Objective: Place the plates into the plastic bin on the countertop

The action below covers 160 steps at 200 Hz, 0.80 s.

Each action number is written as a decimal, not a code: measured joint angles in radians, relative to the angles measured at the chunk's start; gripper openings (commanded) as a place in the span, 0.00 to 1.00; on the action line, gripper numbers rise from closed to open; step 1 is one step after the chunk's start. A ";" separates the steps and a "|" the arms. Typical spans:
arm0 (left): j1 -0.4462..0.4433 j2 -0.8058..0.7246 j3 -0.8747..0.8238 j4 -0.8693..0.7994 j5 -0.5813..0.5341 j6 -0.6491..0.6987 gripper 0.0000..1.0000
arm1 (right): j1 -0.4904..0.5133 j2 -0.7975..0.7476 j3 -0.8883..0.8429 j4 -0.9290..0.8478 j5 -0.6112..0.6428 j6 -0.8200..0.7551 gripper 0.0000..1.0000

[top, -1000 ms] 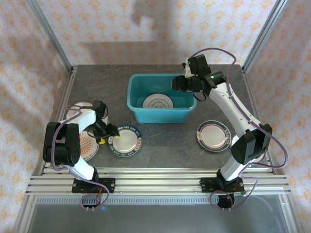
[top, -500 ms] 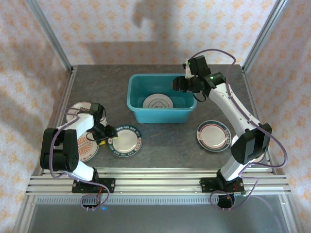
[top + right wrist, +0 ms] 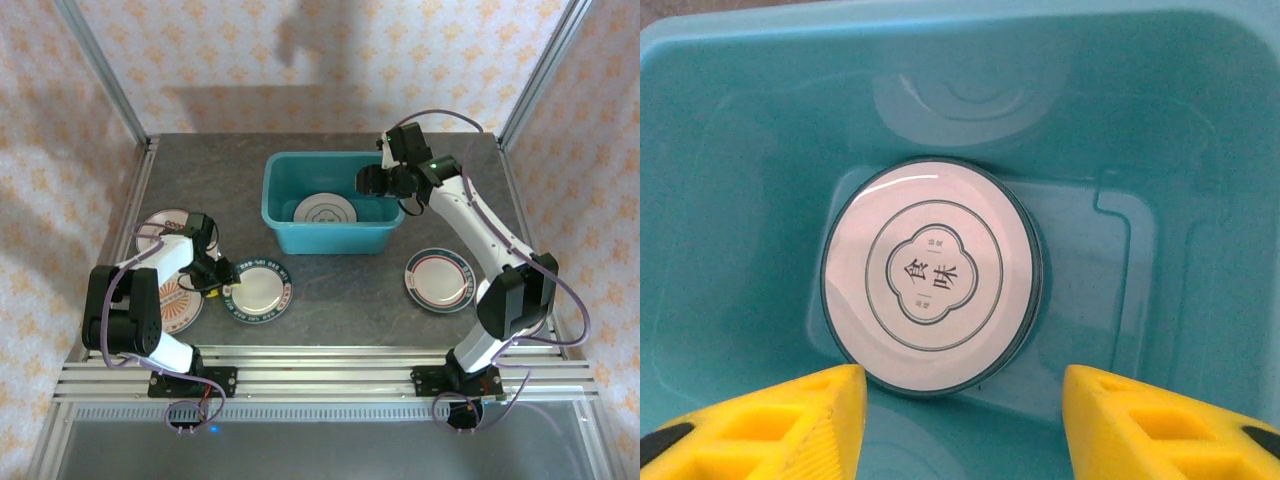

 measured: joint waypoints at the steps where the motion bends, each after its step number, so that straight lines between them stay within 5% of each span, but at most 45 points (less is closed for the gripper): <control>1: 0.000 0.000 0.000 0.000 0.000 0.000 0.47 | 0.000 0.000 -0.001 0.000 0.000 0.000 0.54; 160: -0.070 -0.047 -0.025 0.047 0.160 -0.005 0.14 | -0.004 -0.043 -0.061 0.052 0.018 0.031 0.54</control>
